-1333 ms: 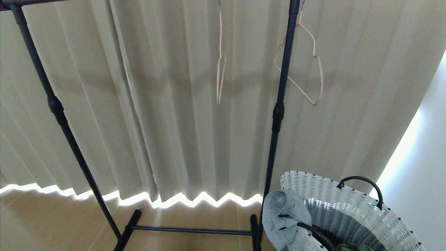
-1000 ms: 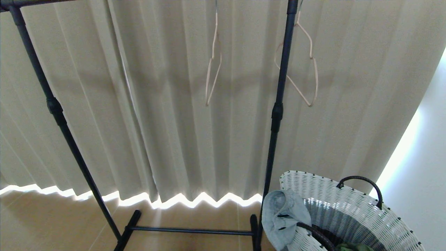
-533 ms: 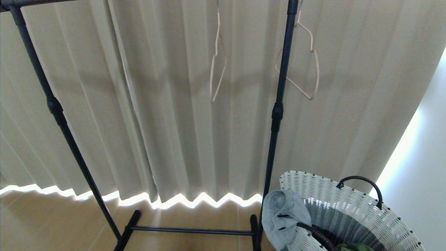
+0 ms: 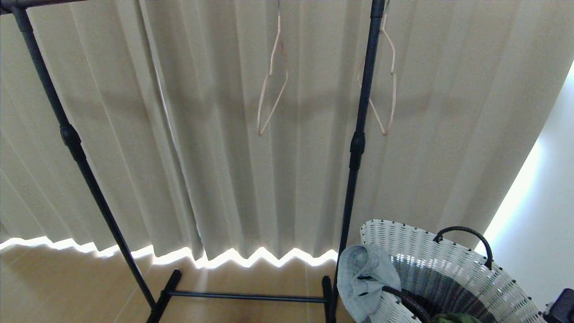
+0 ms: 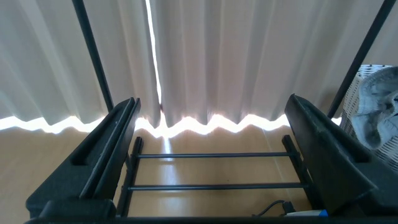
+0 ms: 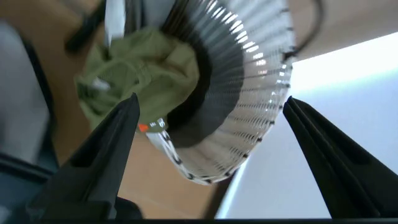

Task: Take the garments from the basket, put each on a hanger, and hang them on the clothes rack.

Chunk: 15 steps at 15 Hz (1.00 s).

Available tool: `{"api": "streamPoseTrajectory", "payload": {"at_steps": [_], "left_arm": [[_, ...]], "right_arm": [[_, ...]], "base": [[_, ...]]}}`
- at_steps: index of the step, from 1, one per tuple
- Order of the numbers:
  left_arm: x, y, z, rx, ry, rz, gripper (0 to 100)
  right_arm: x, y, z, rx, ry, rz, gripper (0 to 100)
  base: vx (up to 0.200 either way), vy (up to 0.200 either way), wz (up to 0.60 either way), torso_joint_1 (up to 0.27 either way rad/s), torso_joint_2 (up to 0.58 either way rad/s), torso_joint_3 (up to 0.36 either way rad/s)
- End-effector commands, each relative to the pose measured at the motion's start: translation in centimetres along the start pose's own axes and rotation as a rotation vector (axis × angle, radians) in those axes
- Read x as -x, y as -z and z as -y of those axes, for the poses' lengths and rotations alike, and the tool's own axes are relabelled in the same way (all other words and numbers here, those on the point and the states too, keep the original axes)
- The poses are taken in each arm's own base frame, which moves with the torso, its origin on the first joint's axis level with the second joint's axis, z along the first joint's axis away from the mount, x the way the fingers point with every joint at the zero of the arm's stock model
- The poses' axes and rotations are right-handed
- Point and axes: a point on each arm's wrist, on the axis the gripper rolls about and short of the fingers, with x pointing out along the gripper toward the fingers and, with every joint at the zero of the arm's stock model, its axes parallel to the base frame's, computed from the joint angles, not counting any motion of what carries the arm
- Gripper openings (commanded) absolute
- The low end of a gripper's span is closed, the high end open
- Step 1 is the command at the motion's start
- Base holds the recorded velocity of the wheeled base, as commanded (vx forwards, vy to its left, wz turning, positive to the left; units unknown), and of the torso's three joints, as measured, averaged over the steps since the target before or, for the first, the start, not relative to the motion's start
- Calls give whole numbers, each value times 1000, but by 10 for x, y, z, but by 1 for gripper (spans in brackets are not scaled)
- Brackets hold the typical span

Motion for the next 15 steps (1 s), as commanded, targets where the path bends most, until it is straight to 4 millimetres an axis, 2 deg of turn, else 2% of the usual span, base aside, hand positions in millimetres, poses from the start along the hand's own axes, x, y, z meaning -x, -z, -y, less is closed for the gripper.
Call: {"api": "streamPoseTrajectory", "payload": {"at_steps": [1, 8, 13, 15], "left_arm": [[0, 0, 0, 2, 0, 0, 100], [0, 0, 0, 6, -2, 0, 100], [0, 0, 0, 6, -8, 0, 100], [0, 0, 0, 6, -8, 0, 100]], "right_arm": [[-42, -10, 4, 109, -139, -170, 100], [-74, -24, -10, 216, -267, -207, 100], [-98, -25, -1, 185, -196, -287, 100], [-100, -25, 3, 162, -184, -296, 100]], "base": [[0, 0, 0, 0, 0, 0], [0, 0, 0, 0, 0, 0], [0, 0, 0, 0, 0, 0], [0, 0, 0, 0, 0, 0]]}}
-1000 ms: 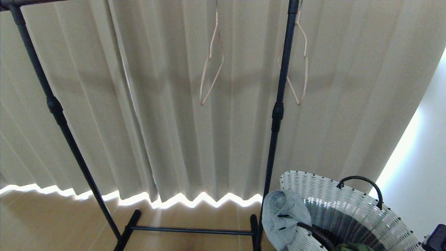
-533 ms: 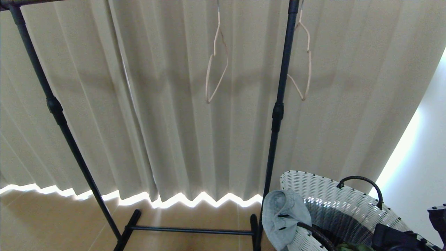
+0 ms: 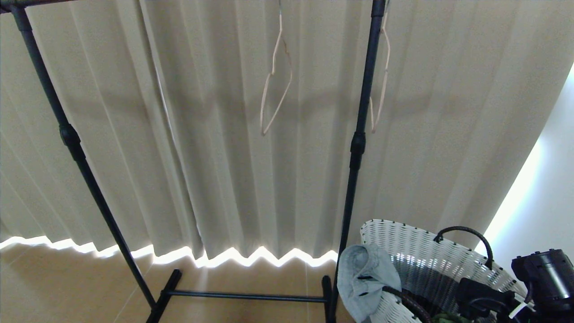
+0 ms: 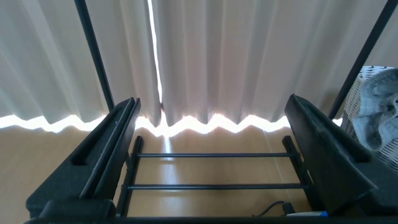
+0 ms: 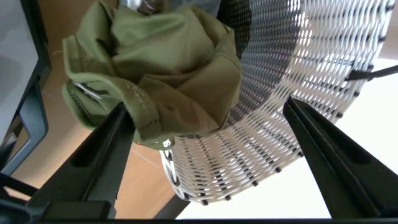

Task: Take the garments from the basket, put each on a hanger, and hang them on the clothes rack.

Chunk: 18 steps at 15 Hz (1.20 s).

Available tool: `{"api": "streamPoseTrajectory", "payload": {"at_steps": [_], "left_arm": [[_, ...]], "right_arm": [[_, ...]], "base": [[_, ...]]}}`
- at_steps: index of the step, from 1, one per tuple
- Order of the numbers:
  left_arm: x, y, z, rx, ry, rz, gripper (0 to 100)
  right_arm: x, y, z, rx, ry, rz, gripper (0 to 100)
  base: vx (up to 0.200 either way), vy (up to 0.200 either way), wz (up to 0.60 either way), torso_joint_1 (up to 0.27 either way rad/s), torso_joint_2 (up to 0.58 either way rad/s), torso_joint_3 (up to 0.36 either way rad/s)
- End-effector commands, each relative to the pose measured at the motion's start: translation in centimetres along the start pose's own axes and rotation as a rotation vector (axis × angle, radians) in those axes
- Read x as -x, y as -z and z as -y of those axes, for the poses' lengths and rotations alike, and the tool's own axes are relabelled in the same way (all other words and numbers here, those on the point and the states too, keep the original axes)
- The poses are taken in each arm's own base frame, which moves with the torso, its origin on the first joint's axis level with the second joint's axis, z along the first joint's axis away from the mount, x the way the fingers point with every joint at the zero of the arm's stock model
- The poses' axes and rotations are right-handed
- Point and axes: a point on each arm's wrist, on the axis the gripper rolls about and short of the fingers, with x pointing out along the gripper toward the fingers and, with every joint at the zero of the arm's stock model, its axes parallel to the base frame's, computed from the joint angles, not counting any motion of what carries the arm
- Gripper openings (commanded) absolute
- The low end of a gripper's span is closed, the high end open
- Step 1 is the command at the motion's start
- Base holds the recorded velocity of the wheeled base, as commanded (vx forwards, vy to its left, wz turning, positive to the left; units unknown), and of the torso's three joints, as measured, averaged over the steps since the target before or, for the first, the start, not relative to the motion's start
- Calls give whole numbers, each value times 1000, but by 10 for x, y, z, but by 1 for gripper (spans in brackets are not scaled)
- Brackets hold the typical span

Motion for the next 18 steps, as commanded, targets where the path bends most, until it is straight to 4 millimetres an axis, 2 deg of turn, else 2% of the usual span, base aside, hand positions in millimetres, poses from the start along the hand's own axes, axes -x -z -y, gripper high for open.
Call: {"api": "streamPoseTrajectory", "payload": {"at_steps": [1, 2, 7, 10, 12, 18], "left_arm": [[0, 0, 0, 0, 0, 0, 100], [0, 0, 0, 0, 0, 0, 100], [0, 0, 0, 0, 0, 0, 100], [0, 0, 0, 0, 0, 0, 100], [0, 0, 0, 0, 0, 0, 100], [0, 0, 0, -5, 3, 0, 100]], "right_arm": [[-5, 0, 4, -18, -8, -25, 100], [-5, 0, 4, -18, -8, -25, 0], [-3, -1, 5, -25, 0, -6, 0], [7, 3, 7, -50, 36, 31, 0], [25, 6, 6, -78, 101, 107, 0], [106, 17, 6, -194, 404, 496, 0]], "base": [[0, 0, 0, 0, 0, 0], [0, 0, 0, 0, 0, 0], [0, 0, 0, 0, 0, 0], [0, 0, 0, 0, 0, 0], [0, 0, 0, 0, 0, 0], [0, 0, 0, 0, 0, 0]]}}
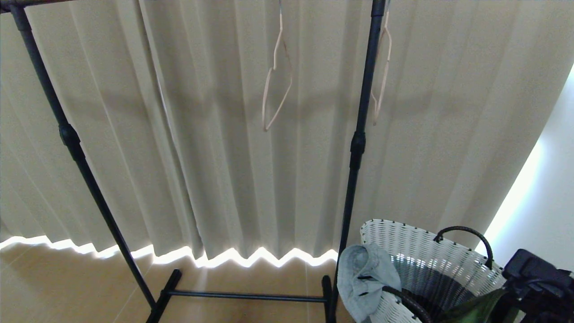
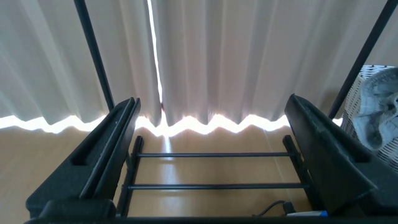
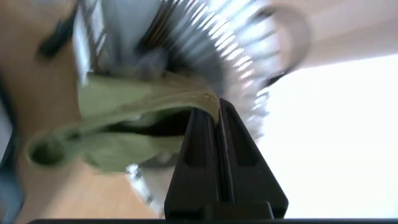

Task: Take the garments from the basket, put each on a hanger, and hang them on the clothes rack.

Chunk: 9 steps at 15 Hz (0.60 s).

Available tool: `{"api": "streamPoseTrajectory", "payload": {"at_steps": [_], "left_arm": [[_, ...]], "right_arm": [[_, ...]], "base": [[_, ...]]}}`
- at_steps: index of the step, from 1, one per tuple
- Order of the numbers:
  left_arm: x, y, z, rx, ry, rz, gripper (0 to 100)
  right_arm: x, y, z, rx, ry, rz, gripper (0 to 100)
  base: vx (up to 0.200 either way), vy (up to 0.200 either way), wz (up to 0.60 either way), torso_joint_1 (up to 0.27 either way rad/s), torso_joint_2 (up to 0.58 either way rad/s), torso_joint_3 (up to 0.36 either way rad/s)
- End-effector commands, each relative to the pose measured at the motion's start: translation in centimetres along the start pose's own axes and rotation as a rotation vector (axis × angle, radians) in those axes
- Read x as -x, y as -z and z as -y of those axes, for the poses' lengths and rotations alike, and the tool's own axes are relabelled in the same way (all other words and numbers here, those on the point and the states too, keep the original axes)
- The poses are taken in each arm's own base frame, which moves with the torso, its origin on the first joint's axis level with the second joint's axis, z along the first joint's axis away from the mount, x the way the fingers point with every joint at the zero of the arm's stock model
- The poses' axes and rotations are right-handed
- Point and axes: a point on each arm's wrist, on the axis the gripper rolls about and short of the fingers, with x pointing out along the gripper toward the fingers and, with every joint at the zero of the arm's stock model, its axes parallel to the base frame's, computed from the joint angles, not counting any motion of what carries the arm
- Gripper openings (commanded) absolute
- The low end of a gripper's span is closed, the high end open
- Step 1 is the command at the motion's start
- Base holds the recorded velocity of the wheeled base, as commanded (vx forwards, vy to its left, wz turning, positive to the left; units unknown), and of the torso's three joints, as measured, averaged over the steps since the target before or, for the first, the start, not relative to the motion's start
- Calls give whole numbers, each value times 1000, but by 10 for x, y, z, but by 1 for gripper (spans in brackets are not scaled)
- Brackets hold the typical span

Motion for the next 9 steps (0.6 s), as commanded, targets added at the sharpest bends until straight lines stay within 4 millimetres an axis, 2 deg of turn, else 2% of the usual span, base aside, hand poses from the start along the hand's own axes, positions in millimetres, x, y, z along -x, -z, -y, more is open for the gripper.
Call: {"api": "streamPoseTrajectory", "payload": {"at_steps": [1, 2, 6, 9], "left_arm": [[0, 0, 0, -1, 1, 0, 100], [0, 0, 0, -3, 1, 0, 100], [0, 0, 0, 0, 1, 0, 100], [0, 0, 0, 0, 1, 0, 100]], "right_arm": [[45, -7, 10, -64, 156, 231, 0], [53, -10, 13, -89, 183, 274, 0], [64, -12, 15, -147, 199, 343, 0], [67, -14, 17, -148, 208, 357, 0]], "base": [[0, 0, 0, 0, 0, 0], [0, 0, 0, 0, 0, 0], [0, 0, 0, 0, 0, 0], [-200, 0, 0, 2, 6, 1]]}}
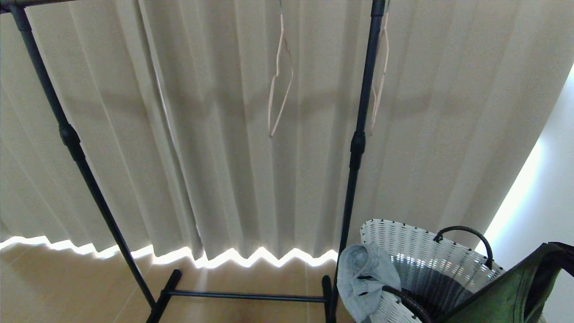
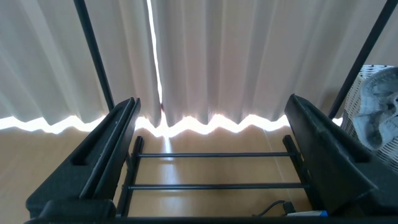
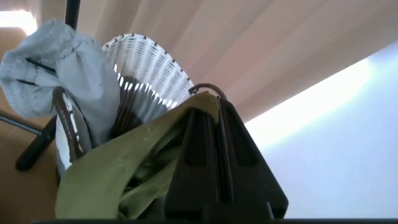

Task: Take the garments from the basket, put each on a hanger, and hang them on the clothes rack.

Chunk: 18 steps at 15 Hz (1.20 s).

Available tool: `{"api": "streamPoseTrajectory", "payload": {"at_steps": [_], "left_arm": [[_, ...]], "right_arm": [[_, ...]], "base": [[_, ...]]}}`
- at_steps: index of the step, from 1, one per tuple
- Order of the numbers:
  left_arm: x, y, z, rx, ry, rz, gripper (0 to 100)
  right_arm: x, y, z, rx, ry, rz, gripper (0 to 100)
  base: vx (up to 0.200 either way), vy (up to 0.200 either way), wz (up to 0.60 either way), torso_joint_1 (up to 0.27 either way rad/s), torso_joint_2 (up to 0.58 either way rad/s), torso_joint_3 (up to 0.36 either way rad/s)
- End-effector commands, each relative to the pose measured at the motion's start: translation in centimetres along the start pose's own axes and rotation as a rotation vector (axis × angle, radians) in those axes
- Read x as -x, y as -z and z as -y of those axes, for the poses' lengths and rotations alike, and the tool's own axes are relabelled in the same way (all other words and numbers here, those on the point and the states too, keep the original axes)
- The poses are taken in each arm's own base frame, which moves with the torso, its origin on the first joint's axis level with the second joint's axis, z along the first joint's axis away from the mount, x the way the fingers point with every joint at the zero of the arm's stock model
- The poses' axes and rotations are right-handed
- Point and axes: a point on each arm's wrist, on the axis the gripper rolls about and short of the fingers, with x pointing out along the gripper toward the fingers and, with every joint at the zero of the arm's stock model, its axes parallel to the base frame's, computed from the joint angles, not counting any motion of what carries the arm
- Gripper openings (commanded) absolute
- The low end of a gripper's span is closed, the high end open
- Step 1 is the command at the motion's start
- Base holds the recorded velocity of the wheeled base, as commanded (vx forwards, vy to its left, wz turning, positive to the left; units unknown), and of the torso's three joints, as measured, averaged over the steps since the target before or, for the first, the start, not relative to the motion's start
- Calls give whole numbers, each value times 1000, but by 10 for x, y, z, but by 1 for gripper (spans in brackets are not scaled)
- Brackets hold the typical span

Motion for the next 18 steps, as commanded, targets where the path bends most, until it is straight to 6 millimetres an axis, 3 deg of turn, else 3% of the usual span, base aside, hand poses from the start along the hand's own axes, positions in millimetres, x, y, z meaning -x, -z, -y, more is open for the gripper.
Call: {"api": "streamPoseTrajectory", "payload": {"at_steps": [1, 4, 10, 18], "left_arm": [[0, 0, 0, 0, 0, 0, 100], [0, 0, 0, 2, 0, 0, 100], [0, 0, 0, 2, 0, 0, 100], [0, 0, 0, 3, -2, 0, 100]], "right_arm": [[4, -1, 1, -1, 10, 19, 0], [4, -1, 1, -1, 10, 19, 0], [4, -1, 1, 0, 9, 17, 0], [3, -1, 1, 0, 8, 17, 0]], "base": [[-200, 0, 0, 7, 2, 2], [-200, 0, 0, -1, 1, 1], [0, 0, 0, 0, 0, 0], [0, 200, 0, 4, 4, 0]]}}
